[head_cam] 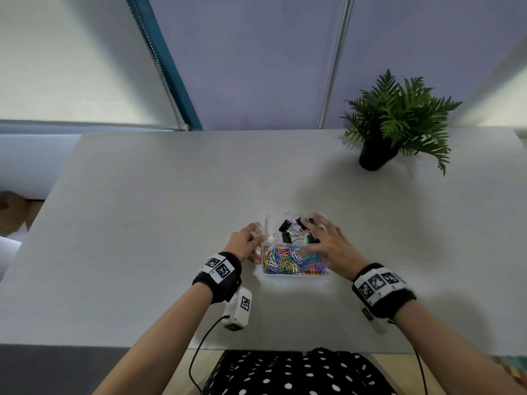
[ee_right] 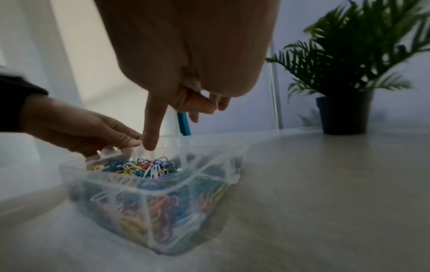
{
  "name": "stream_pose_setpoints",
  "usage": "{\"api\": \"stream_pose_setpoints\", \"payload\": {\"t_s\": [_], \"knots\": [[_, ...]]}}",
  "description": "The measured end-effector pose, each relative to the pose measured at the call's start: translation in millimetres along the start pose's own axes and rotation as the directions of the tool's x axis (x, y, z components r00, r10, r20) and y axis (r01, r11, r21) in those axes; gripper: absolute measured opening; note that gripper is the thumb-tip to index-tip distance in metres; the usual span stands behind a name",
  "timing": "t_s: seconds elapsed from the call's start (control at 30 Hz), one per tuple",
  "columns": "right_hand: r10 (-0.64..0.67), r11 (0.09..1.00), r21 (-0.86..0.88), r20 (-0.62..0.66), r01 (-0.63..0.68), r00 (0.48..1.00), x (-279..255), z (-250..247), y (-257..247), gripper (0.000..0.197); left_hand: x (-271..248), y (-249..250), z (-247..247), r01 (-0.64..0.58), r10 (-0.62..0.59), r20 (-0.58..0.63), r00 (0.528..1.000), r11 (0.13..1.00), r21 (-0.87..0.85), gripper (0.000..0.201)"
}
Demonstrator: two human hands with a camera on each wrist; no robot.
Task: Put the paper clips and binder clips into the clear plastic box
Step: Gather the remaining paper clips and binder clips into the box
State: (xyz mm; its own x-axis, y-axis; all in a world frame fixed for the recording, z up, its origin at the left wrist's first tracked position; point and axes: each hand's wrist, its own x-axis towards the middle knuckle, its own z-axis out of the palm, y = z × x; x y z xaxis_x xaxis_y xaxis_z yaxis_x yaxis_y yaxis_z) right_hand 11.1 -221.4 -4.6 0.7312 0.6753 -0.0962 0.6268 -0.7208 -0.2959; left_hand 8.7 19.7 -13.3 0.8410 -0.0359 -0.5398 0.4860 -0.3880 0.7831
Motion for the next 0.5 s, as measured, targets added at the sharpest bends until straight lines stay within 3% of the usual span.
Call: {"api": "stream_pose_setpoints", "payload": {"t_s": [0.1,0.2,0.37,0.43,0.5], "knots": [[-0.166,0.974,-0.170,-0.085,0.150,0.982,13.2,4.0,-20.5,0.073,0.9,-3.1,1.3,0.005,-0.005,-0.018,1.000,1.000,-0.002,0.026],[-0.203,0.957,-0.213,-0.015,0.196,0.979,18.3,20.0,-39.0,0.071,-1.7,-6.6,1.4,-0.011,0.012,-0.031,0.999,0.999,0.034,0.036],[-0.095,0.960,-0.270,-0.056,0.076,0.994,-5.9,26.0,-23.1,0.070,-0.3,-13.0,-9.9,-0.049,0.051,-0.085,0.995,0.998,0.028,0.033],[-0.011,0.994,-0.109,-0.081,0.002,0.997,-13.5,21.9,-17.7,0.079,1.3,-14.4,-12.7,-0.042,0.041,-0.100,0.994,0.999,-0.010,0.028],[0.195,0.978,0.109,-0.159,-0.180,0.968,-19.1,13.2,-9.5,0.078,1.7,-14.8,-16.7,-0.042,0.035,-0.124,0.992,0.998,-0.054,0.023]]}}
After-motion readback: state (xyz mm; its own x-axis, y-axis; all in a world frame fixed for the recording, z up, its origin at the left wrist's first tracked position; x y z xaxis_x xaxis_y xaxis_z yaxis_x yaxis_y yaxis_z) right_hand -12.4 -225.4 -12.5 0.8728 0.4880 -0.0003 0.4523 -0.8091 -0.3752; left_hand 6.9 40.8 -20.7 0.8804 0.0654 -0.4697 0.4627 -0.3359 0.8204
